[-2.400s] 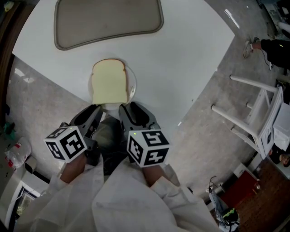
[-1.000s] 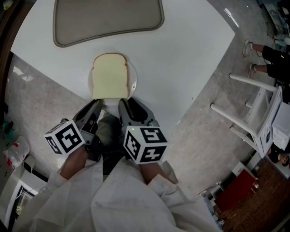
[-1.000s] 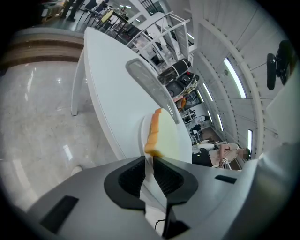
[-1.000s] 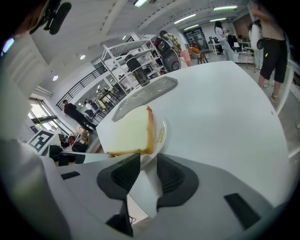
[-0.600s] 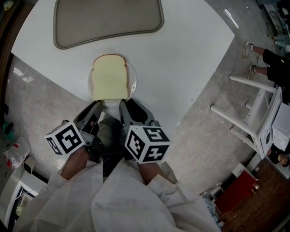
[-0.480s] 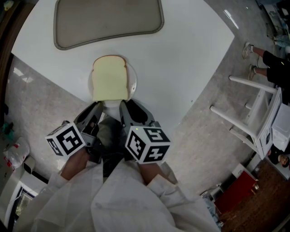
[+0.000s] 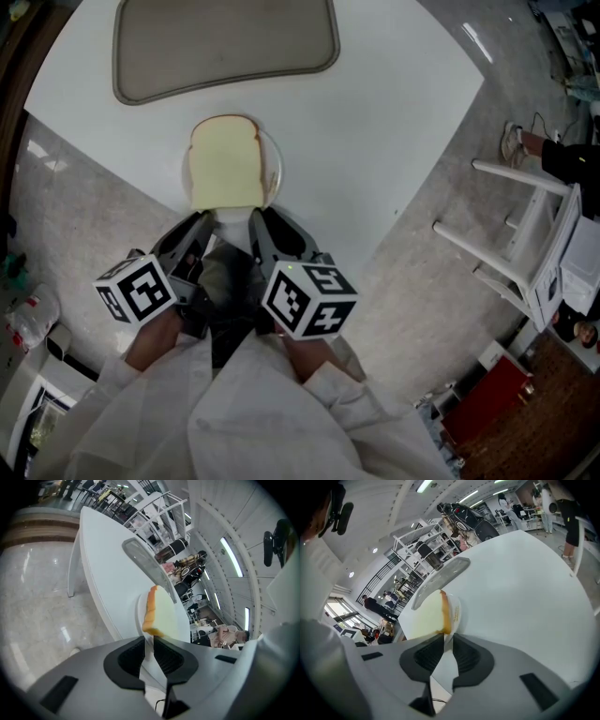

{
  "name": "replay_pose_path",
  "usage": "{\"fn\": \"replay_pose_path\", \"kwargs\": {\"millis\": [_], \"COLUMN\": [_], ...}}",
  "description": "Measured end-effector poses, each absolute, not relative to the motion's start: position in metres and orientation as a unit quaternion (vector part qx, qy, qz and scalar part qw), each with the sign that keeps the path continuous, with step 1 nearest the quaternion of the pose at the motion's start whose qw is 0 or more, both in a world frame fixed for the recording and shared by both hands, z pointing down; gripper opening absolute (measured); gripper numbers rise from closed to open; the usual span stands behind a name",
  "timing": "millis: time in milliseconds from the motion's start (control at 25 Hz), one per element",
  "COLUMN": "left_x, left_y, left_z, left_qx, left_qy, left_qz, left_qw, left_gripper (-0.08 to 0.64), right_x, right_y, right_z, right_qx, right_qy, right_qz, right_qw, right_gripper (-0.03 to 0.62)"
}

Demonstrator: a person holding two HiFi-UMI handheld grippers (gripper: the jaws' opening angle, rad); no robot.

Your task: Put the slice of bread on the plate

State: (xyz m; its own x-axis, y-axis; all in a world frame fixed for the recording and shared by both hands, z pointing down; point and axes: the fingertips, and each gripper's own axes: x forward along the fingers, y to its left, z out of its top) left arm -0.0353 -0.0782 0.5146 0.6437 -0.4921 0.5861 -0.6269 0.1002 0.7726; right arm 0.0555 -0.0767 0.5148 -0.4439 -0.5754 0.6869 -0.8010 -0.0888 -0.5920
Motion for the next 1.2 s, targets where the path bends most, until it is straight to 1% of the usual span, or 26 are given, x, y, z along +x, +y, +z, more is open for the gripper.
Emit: {"fn": "replay_pose_path", "kwargs": {"millis": [680, 1200], "left_x": [-0.037, -0.025], "left_y": [-0.079, -0.098], "left_z": [0.499, 0.461], "left_qx": [0.698, 0.716], "left_qy": [-0.432, -0.446], "left_qz": [0.075, 0.057], "left_qw": [0.567, 0.534], "left_gripper": [0.06, 0.06], "right_x": [0.053, 0.064], "right_y": [-0.078, -0.1], "right_z": [0.501, 0.463], "right_qx": [0.513, 0.505], "right_qy": [-0.686, -0.715], "right_qz": [0.504, 0.477], "right_qw": [0.106, 0.084], "right_gripper": [0.066, 0.066]}}
